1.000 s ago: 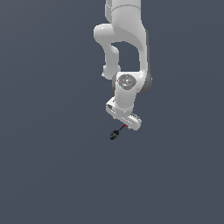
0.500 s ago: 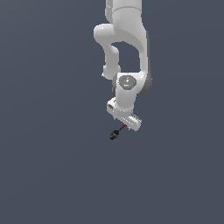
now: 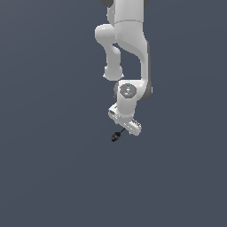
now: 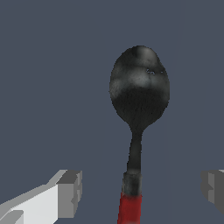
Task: Pick up the object and move it to a goal position.
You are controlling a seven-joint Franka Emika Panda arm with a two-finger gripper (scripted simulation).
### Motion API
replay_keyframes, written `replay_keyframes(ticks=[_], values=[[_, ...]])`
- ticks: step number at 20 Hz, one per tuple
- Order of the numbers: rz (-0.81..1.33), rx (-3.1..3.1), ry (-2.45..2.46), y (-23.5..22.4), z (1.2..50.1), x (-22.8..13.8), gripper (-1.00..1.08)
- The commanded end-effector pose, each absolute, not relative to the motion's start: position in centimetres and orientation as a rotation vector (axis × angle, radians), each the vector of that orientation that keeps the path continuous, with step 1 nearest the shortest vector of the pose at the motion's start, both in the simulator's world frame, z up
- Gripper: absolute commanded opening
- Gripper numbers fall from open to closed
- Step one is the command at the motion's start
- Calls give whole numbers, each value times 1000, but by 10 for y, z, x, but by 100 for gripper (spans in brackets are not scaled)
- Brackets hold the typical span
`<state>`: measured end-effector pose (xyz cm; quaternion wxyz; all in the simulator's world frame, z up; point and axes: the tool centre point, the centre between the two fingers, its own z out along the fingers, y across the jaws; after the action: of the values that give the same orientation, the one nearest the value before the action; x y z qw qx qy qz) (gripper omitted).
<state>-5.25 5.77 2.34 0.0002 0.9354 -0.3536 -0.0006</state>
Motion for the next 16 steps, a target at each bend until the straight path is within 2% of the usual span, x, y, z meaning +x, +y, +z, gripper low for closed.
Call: replay_keyframes(ticks=[1,5,6,16], values=[[-1,2938,-1112,58,15,-52,100],[-1,2938,-1112,58,10,-52,100],[-1,2938,-1112,58,10,-52,-100],[4,2942,-1111,59,12,-51,-100]])
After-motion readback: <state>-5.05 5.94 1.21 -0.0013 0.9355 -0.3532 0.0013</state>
